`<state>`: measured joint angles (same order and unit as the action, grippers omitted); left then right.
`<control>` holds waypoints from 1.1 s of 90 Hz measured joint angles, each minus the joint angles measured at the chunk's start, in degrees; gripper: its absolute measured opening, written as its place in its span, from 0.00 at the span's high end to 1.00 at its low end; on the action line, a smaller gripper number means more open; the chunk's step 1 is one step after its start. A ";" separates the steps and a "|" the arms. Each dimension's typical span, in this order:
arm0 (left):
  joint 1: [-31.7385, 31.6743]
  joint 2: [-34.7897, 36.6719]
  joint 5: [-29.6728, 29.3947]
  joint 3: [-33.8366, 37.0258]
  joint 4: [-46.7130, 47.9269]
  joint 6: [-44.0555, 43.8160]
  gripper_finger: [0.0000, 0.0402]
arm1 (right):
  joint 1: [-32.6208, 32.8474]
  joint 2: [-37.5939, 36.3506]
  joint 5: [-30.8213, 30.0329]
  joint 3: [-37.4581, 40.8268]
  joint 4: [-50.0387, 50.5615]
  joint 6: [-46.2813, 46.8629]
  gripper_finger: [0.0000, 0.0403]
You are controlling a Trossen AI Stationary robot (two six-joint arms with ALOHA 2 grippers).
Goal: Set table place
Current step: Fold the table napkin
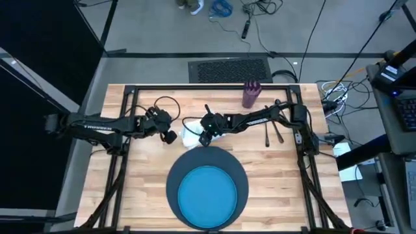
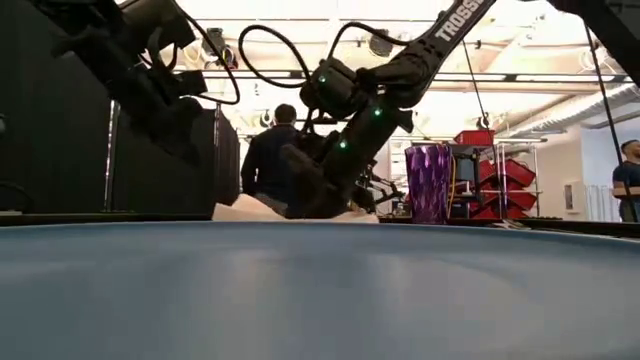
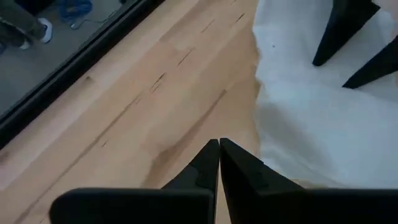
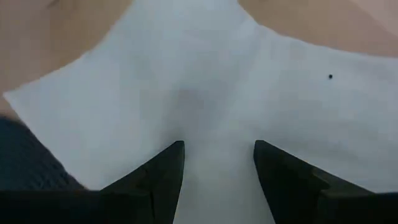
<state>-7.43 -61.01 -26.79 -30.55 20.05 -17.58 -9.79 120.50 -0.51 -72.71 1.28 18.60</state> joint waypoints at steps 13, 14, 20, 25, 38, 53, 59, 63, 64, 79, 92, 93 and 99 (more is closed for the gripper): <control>0.00 0.00 0.02 0.00 -0.01 -0.07 1.00 | -0.72 0.07 5.28 0.20 -2.57 -9.69 0.55; 0.01 0.00 0.02 0.00 -0.02 -0.07 1.00 | -0.78 0.07 6.01 0.22 -2.90 -10.40 0.55; 0.01 0.00 0.06 0.00 -0.02 -0.07 1.00 | -1.27 0.23 10.23 0.07 -4.86 -14.16 0.55; -0.01 0.00 0.47 0.00 -0.02 -0.04 1.00 | -1.75 0.25 12.76 -0.93 -5.59 -16.48 0.55; -0.01 0.00 1.58 0.00 0.00 -0.09 1.00 | -3.12 -0.01 12.92 -4.30 -5.64 -19.27 0.55; -0.44 0.00 8.59 0.00 -0.67 -0.11 1.00 | -4.52 -0.82 12.65 -9.88 3.12 -18.85 0.55; -1.27 -0.03 13.81 0.19 -2.29 -0.05 1.00 | -4.44 -0.91 12.65 -11.82 8.61 -18.85 0.55; -2.00 -0.04 17.76 0.96 -4.77 0.04 1.00 | -4.21 -0.93 12.63 -12.54 11.80 -18.82 0.55; -2.25 -0.04 18.81 1.21 -5.33 0.14 1.00 | -4.14 -0.93 12.63 -12.70 12.37 -18.73 0.55; -6.85 -0.09 25.53 3.69 -6.61 0.14 1.00 | -2.83 -1.48 12.29 -13.29 18.09 -18.37 0.55; -11.21 -0.09 32.20 5.58 -10.07 -0.03 1.00 | -2.40 -1.48 12.09 -13.29 19.35 -18.42 0.55; -11.51 -0.10 32.88 5.73 -10.68 -0.04 1.00 | -2.41 -1.48 12.09 -13.29 19.32 -18.41 0.55; -12.99 -0.09 35.96 6.41 -13.10 -0.02 1.00 | -2.42 -1.48 12.03 -13.29 19.30 -18.41 0.55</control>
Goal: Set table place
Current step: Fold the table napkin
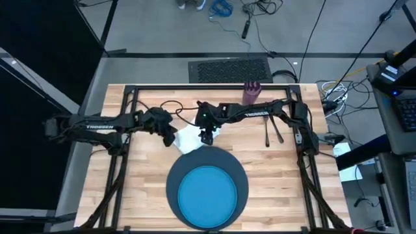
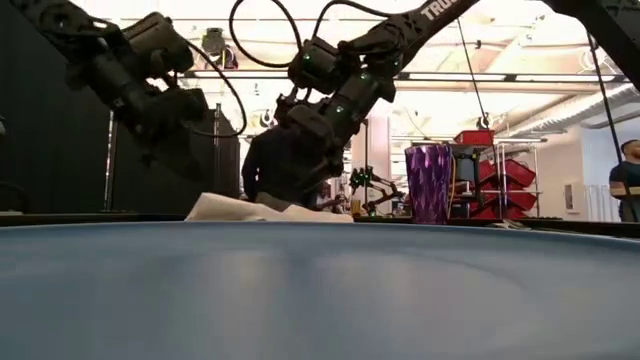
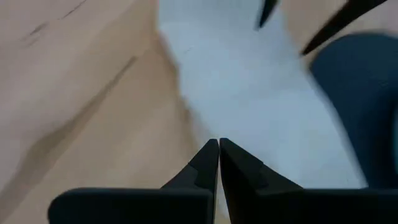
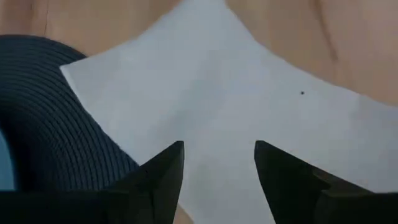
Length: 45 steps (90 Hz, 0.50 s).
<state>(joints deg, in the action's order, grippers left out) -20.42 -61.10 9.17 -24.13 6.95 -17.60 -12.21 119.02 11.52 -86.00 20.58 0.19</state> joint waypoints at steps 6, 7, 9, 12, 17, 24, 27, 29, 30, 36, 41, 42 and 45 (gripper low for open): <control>-1.27 -0.02 1.55 0.08 -0.38 0.00 1.00 | -0.10 0.00 0.03 0.00 -0.07 0.00 0.55; -1.40 -0.02 1.74 0.08 -0.40 0.00 1.00 | -0.09 0.00 0.02 0.00 -0.09 -0.01 0.55; -1.68 -0.02 2.20 0.08 -0.43 0.00 1.00 | -0.09 0.00 0.03 0.00 -0.11 0.02 0.55; -2.12 -0.07 3.44 0.08 -0.47 0.03 1.00 | -0.09 0.00 0.03 0.00 -0.13 0.08 0.55; -2.69 -0.56 5.48 0.08 -0.71 0.14 1.00 | -0.11 0.00 0.03 0.00 -0.21 0.08 0.55; -3.15 -2.07 5.93 0.10 -0.75 -0.03 1.00 | -0.15 0.00 0.01 0.00 -0.74 0.11 0.55; -3.43 -3.05 6.26 0.10 -1.11 -0.04 1.00 | -0.15 0.00 0.03 0.00 -0.92 0.13 0.55; -3.64 -3.79 6.90 0.10 -1.57 -0.04 1.00 | -0.17 0.00 0.03 0.00 -1.00 0.14 0.55; -3.75 -4.14 7.37 0.10 -1.84 -0.04 1.00 | -0.17 0.00 0.03 0.00 -1.03 0.15 0.55; -4.12 -6.12 10.53 0.10 -3.55 -0.17 0.98 | -0.17 0.00 0.03 0.00 -1.06 0.17 0.55; -4.20 -7.03 12.36 0.10 -5.02 -0.50 0.95 | -0.17 0.00 0.01 0.00 -0.91 0.17 0.55; -4.20 -7.11 12.55 0.10 -5.19 -0.50 0.95 | -0.17 0.00 0.02 0.00 -0.86 0.17 0.55; -4.20 -7.17 13.04 0.10 -5.32 -0.26 0.92 | -0.17 0.00 0.02 0.00 -0.75 0.17 0.55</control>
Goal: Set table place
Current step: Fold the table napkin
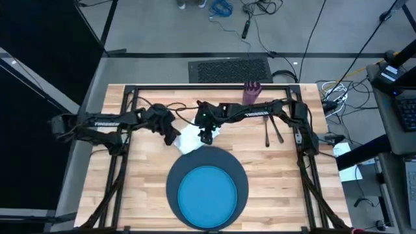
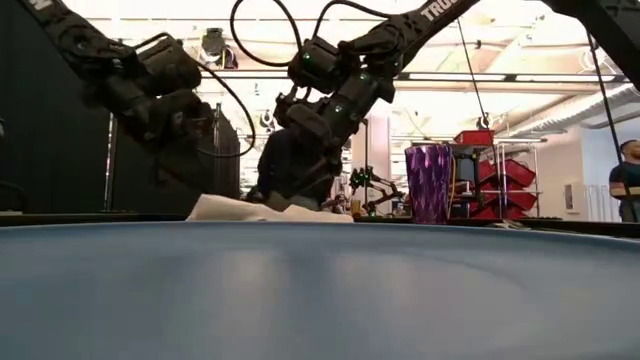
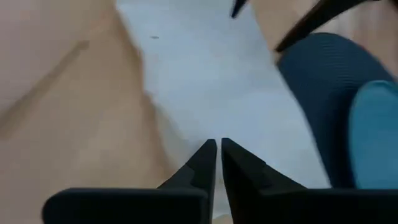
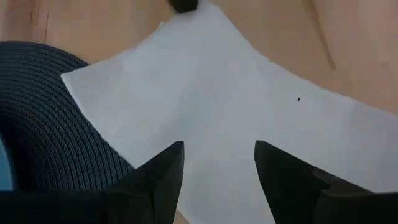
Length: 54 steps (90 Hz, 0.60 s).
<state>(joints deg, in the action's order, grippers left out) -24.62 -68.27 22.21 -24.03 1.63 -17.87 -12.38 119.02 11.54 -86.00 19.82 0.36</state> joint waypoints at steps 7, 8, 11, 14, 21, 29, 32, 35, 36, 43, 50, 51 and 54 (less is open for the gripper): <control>0.00 0.01 0.10 -0.30 0.41 0.50 0.86 | 0.00 0.00 0.01 0.00 0.17 -0.22 0.55; 0.00 0.00 0.10 -0.41 0.39 0.52 0.85 | -0.01 0.00 0.00 0.00 0.22 -0.28 0.55; 0.00 0.22 0.10 -0.73 0.31 0.65 0.83 | -0.04 0.00 0.01 0.00 0.34 -0.49 0.55; -0.02 0.82 0.08 -0.95 0.26 0.71 0.80 | -0.10 0.00 0.02 0.00 0.36 -0.69 0.55; -0.02 1.90 -0.17 -1.71 -0.02 1.92 0.74 | -0.39 0.00 0.01 0.00 0.38 -0.90 0.55; -0.02 2.99 -2.00 -1.81 0.46 2.65 0.68 | -0.74 0.00 0.01 0.00 0.56 -0.96 0.55; -0.02 3.25 -2.69 -1.81 0.55 2.72 0.67 | -0.84 0.00 0.01 0.00 0.64 -0.96 0.55; -0.02 3.32 -2.98 -1.81 0.74 2.96 0.65 | -0.98 0.00 0.01 0.00 0.76 -0.98 0.55; -0.02 3.32 -3.12 -1.81 0.90 3.09 0.65 | -1.04 0.00 0.02 0.00 0.78 -0.98 0.55; 0.00 2.95 -4.37 -1.79 3.60 3.31 0.62 | -1.11 0.00 0.01 0.00 0.79 -1.03 0.55; -0.02 1.57 -5.43 -1.79 4.05 3.37 0.60 | -1.11 0.00 0.03 0.00 0.73 -1.05 0.55; -0.02 1.37 -5.46 -1.79 4.04 3.37 0.60 | -1.11 0.00 0.03 0.00 0.73 -1.07 0.55; -0.02 0.94 -5.59 -1.79 4.03 3.38 0.60 | -1.11 0.00 0.03 0.00 0.71 -1.07 0.55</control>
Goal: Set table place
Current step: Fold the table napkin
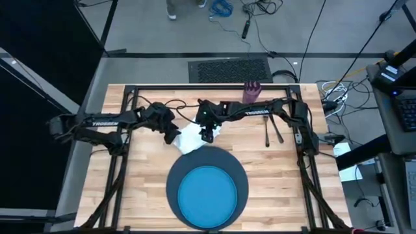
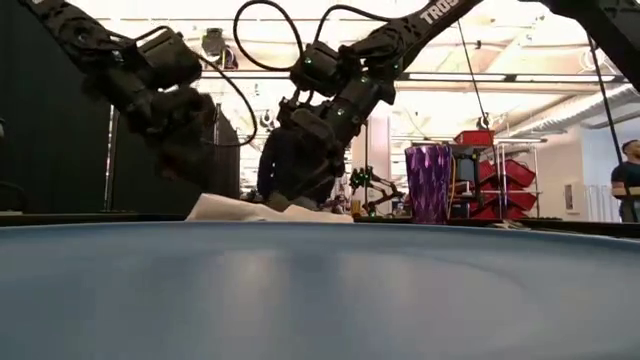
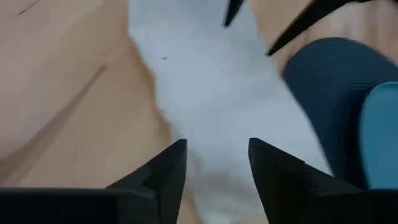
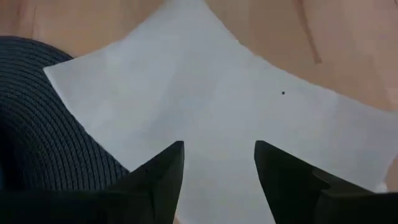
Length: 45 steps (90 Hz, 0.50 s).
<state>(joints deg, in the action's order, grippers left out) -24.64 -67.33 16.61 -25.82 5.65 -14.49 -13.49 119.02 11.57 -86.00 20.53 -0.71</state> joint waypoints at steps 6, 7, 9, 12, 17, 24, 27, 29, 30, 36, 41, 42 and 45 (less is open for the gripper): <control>0.02 -0.78 -0.42 0.00 -1.35 0.23 0.60 | 0.04 0.00 0.00 0.00 0.00 0.00 0.55; 0.02 -0.89 -0.57 0.00 -1.63 0.29 0.60 | 0.04 0.00 0.00 0.00 -0.01 0.01 0.55; 0.00 -1.04 -1.02 0.00 -1.87 0.30 0.60 | 0.04 0.00 0.00 0.00 -0.02 0.01 0.55; 0.02 -1.35 -2.25 0.00 -1.53 0.34 0.60 | 0.04 0.00 0.00 0.00 -0.02 0.00 0.55; 0.00 -2.24 -3.14 0.00 -1.49 0.47 0.60 | 0.07 0.00 0.00 0.00 -0.02 0.00 0.55; 0.01 -3.30 -2.98 0.00 -1.50 0.47 0.60 | 0.17 0.00 0.00 0.00 0.00 0.02 0.55; 0.02 -3.76 -2.82 0.00 -1.53 0.47 0.60 | 0.17 0.00 0.00 0.00 0.03 0.00 0.55; 0.04 -4.06 -2.69 0.00 -1.51 0.45 0.60 | 0.19 0.00 0.00 0.00 0.10 0.00 0.55; 0.03 -4.22 -2.61 0.00 -1.51 0.44 0.60 | 0.20 0.00 0.00 0.00 0.13 0.01 0.55; 0.04 -5.16 -1.62 0.00 -1.66 0.28 0.60 | 0.21 0.00 0.00 0.00 0.15 0.01 0.55; 0.07 -5.53 0.21 0.00 -1.71 -0.01 0.60 | 0.21 0.00 0.00 0.00 0.13 0.01 0.55; 0.07 -5.57 0.66 0.00 -1.71 0.01 0.60 | 0.21 0.00 0.00 0.00 0.13 0.00 0.55; 0.07 -5.59 2.28 0.00 -1.76 -0.03 0.60 | 0.21 0.00 0.00 0.00 0.15 0.00 0.55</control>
<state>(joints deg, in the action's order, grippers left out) -24.58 -72.92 18.89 -25.82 3.90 -14.52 -13.28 119.02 11.57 -86.00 20.69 -0.71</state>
